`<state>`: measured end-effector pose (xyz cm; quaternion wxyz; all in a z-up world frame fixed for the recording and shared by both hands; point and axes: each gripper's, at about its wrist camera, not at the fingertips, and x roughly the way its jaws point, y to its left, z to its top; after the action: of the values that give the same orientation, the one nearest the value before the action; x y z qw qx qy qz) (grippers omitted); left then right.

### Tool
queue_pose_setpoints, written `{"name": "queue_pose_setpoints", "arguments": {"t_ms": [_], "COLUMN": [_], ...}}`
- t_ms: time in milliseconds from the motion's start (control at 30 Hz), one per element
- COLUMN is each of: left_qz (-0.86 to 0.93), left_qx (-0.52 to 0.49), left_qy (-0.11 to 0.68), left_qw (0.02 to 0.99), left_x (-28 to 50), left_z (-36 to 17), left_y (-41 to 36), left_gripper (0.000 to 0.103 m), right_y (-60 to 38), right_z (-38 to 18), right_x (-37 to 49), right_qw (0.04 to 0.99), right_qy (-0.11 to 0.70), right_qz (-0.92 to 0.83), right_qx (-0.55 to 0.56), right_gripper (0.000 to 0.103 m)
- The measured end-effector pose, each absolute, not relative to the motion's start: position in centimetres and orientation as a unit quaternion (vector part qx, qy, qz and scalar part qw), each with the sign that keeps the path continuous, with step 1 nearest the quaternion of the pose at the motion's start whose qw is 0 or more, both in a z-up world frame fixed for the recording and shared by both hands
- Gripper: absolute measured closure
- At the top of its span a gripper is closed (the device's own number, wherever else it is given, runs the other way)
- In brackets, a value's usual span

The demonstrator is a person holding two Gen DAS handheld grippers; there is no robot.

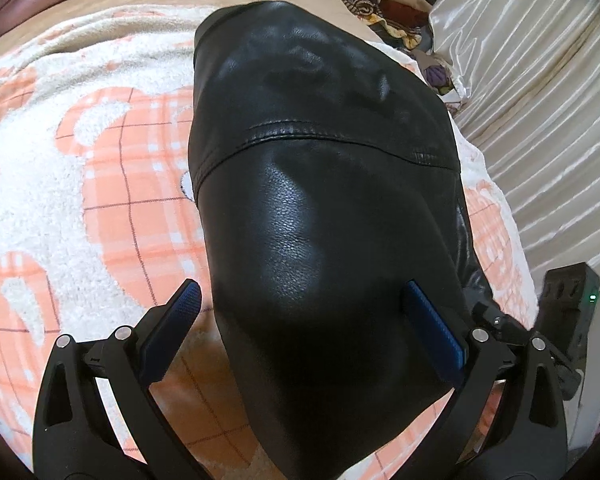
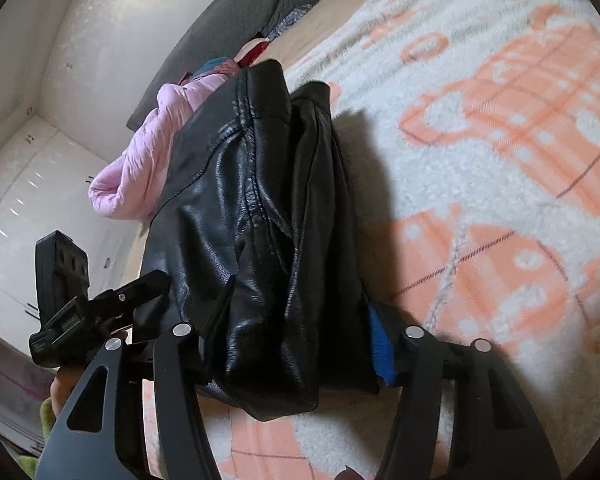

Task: Fold large clothes

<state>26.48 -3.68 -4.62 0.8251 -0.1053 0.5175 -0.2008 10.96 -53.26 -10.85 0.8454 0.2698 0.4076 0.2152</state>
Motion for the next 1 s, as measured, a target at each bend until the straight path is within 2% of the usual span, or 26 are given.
{"name": "queue_pose_setpoints", "arguments": {"t_ms": [133, 333, 533, 633, 700, 733, 833, 933, 1000], "left_qz": [-0.202, -0.198, -0.194, -0.191, -0.186, -0.184, -0.176, -0.177, -0.179], "left_qx": [-0.096, -0.089, -0.085, -0.084, -0.083, -0.082, -0.076, -0.078, -0.077], "left_qy": [0.513, 0.508, 0.504, 0.505, 0.506, 0.507, 0.513, 0.510, 0.505], "left_qw": [0.829, 0.834, 0.837, 0.838, 0.838, 0.838, 0.837, 0.838, 0.841], "left_x": [25.9, 24.9, 24.1, 24.0, 24.0, 23.8, 23.7, 23.3, 23.0], "left_z": [-3.9, -3.2, -2.6, -2.5, -2.6, -2.7, -3.2, -3.1, -2.7], "left_y": [-3.6, -3.5, -3.0, -2.9, -2.8, -2.6, -2.3, -2.1, -2.2], "left_gripper": [0.008, 0.008, 0.009, 0.009, 0.009, 0.009, 0.009, 0.009, 0.009], "right_y": [-52.7, -52.0, -52.4, -51.7, -51.2, -50.9, -50.7, -51.4, -51.6], "right_z": [-8.8, -7.2, -7.2, -8.2, -9.7, -10.3, -11.1, -10.1, -9.1], "right_x": [9.9, 8.4, 8.1, 8.9, 9.4, 9.4, 9.3, 9.0, 8.3], "right_qw": [0.872, 0.896, 0.900, 0.894, 0.880, 0.877, 0.880, 0.884, 0.894], "right_qy": [0.383, 0.355, 0.356, 0.395, 0.423, 0.429, 0.426, 0.413, 0.395], "right_qz": [0.198, 0.184, 0.176, 0.155, 0.168, 0.167, 0.159, 0.158, 0.155], "right_qx": [0.232, 0.192, 0.177, 0.146, 0.139, 0.141, 0.139, 0.151, 0.142], "right_gripper": [0.026, 0.017, 0.016, 0.016, 0.044, 0.048, 0.046, 0.033, 0.029]}}
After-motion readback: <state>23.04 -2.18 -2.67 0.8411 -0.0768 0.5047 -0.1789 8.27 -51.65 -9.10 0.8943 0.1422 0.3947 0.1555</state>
